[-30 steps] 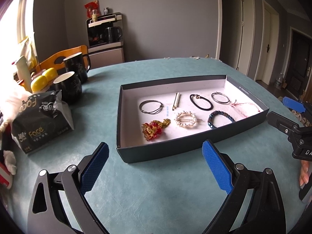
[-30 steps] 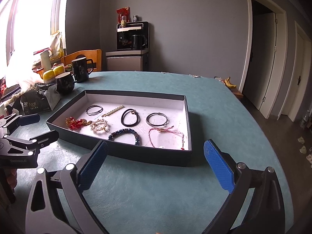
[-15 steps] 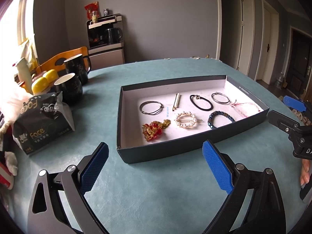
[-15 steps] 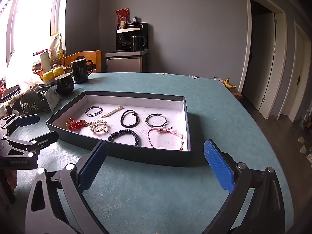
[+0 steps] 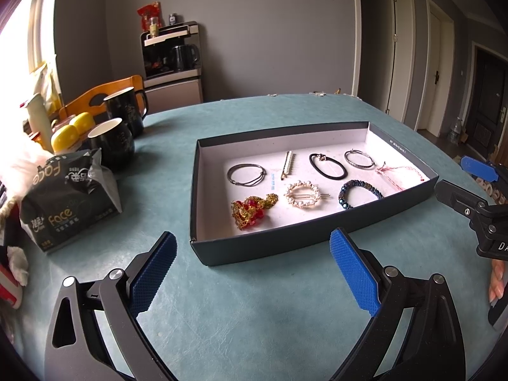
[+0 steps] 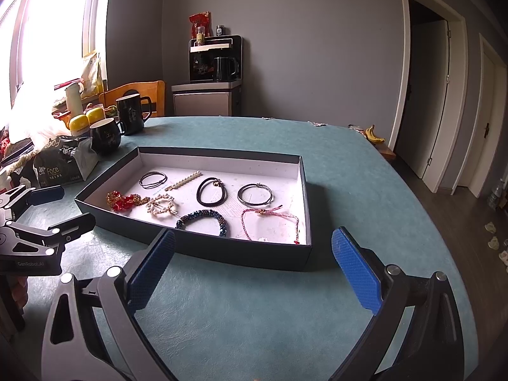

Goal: Organize jewelry

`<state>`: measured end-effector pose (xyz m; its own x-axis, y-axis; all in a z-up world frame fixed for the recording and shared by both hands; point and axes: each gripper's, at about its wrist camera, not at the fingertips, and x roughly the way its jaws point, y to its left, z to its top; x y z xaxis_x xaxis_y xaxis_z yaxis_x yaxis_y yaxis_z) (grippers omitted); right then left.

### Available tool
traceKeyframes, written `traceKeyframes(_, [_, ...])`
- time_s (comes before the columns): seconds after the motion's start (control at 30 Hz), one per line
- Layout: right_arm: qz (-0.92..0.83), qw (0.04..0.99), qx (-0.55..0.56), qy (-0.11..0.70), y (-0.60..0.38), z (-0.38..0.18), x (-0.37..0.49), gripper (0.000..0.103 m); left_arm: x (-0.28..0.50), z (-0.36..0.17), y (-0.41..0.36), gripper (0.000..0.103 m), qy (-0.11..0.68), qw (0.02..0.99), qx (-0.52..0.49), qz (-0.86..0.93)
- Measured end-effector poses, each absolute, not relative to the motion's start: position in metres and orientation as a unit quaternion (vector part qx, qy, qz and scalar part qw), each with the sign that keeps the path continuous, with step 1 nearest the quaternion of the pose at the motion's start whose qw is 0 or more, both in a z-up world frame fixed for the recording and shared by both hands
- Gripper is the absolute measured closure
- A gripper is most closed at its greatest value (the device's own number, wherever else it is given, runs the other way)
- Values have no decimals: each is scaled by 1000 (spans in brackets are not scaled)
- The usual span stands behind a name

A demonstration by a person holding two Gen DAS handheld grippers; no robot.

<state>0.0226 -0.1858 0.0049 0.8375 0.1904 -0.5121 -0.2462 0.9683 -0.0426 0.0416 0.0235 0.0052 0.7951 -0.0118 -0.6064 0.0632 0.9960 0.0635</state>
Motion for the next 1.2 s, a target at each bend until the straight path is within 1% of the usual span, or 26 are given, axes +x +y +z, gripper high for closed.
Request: traceKeyframes(1.2, [115,956,-54,264,-185,4,23,5,42,3,26,4,325,945,38,-21])
